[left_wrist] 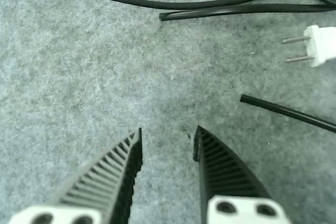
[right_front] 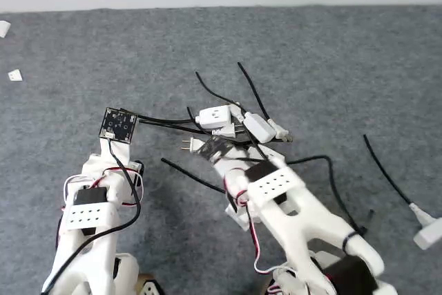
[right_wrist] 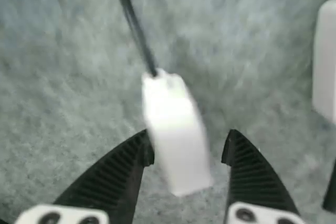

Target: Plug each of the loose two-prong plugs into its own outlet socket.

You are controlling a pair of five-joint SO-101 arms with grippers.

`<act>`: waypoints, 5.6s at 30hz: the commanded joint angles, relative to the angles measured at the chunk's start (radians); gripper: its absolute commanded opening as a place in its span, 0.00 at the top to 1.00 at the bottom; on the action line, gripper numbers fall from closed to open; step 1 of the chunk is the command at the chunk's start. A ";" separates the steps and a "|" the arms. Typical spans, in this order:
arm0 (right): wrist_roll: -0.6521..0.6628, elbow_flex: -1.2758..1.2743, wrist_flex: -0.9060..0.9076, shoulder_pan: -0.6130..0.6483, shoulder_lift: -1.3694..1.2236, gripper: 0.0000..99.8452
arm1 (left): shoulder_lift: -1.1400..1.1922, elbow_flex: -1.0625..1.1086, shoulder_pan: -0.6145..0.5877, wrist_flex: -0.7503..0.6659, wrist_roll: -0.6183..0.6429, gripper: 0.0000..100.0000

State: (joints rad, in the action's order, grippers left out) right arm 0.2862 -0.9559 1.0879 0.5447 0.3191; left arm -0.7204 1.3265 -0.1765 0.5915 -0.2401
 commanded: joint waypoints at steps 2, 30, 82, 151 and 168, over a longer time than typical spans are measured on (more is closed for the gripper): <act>0.009 0.021 -0.028 0.002 -0.013 0.81 | 0.003 -0.053 -0.005 0.003 -0.011 0.85; 0.069 -0.150 -0.062 0.079 0.384 0.75 | 0.003 -0.053 -0.005 0.003 -0.011 0.85; -0.209 -0.009 -0.208 -0.671 0.242 0.84 | 0.907 -0.877 0.830 0.425 1.102 0.77; -0.087 0.008 -0.257 -0.595 0.119 0.84 | 1.060 -1.073 0.698 0.350 1.432 0.96; -0.054 -0.003 -0.265 -0.579 0.119 0.84 | 0.761 -0.843 0.603 0.203 1.346 0.94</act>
State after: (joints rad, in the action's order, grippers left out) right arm 0.2202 -0.9666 0.8362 -0.0399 0.4373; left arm 0.0667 0.5010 0.4342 0.8324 1.1239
